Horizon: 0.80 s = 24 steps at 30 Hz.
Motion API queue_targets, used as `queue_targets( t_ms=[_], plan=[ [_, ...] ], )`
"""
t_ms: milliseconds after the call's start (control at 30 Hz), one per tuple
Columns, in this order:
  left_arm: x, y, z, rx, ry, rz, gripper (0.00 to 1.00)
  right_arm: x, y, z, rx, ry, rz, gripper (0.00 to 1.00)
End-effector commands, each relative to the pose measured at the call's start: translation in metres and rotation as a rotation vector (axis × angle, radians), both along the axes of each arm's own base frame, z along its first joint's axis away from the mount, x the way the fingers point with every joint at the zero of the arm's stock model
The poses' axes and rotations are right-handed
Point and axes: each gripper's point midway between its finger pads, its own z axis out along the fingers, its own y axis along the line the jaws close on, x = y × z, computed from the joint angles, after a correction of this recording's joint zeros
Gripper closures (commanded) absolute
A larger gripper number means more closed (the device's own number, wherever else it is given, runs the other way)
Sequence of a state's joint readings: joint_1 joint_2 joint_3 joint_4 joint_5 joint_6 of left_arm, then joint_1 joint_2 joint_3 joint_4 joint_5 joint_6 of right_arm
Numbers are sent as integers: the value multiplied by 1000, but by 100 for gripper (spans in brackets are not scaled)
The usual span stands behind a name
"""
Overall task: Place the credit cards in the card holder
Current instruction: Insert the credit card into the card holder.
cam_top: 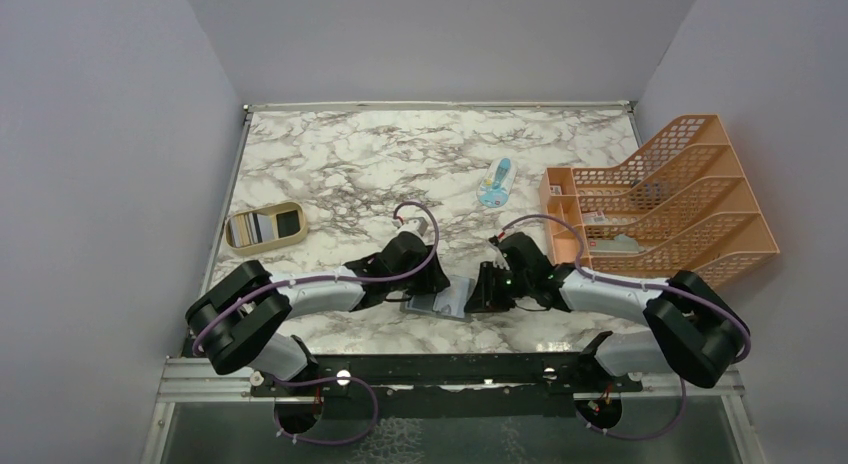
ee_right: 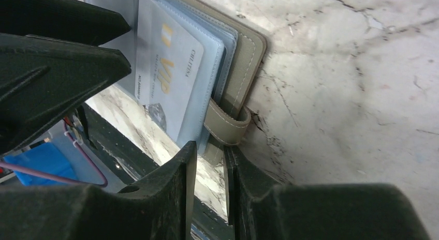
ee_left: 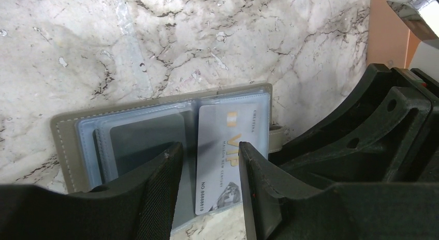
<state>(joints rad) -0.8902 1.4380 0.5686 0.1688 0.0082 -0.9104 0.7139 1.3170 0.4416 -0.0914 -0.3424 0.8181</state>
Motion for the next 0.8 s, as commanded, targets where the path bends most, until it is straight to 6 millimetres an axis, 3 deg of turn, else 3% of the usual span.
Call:
queue_targets(
  t_ms=[0, 400, 767],
  plan=[
    [-10, -3, -1, -38, 36, -21, 53, 0, 7, -3, 1, 4, 14, 74],
    [-29, -21, -2, -113, 117, -30, 55, -1, 10, -4, -6, 1, 12, 74],
    [-23, -31, 17, -177, 84, -7, 56, 1, 13, -6, -14, -14, 24, 74]
  ],
)
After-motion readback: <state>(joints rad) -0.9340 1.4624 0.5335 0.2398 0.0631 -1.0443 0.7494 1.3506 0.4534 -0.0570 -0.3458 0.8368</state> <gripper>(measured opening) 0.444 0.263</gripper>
